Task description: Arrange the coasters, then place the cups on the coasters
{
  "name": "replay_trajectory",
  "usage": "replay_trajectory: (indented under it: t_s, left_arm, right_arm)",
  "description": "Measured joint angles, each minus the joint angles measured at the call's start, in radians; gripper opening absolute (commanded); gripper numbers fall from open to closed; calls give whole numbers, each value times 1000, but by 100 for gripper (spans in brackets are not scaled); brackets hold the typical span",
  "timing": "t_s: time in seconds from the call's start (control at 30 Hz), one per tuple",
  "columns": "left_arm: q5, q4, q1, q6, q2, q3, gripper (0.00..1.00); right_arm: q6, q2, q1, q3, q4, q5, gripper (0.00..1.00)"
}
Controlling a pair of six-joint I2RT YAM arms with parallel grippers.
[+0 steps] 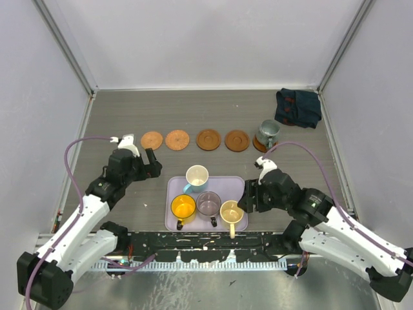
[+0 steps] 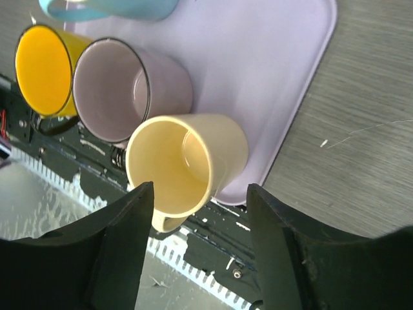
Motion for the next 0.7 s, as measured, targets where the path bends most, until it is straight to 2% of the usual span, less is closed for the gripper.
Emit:
replay_trajectory:
  t_s: [0.1, 0.23, 0.5, 0.7]
  left_arm:
    - [-1, -9, 0, 0, 0, -1, 98]
    - [-6, -10, 0, 0, 5, -1, 98]
    - [-19, -8, 0, 0, 40, -1, 98]
    - [-20, -6, 0, 0, 59, -1, 98]
  right_arm:
    - [-11, 27, 35, 0, -1, -26, 68]
    - [-34, 81, 70, 1, -14, -59, 77]
    - [-101, 174, 87, 58, -61, -103, 87]
    - [-126, 233, 96, 79, -51, -135, 89]
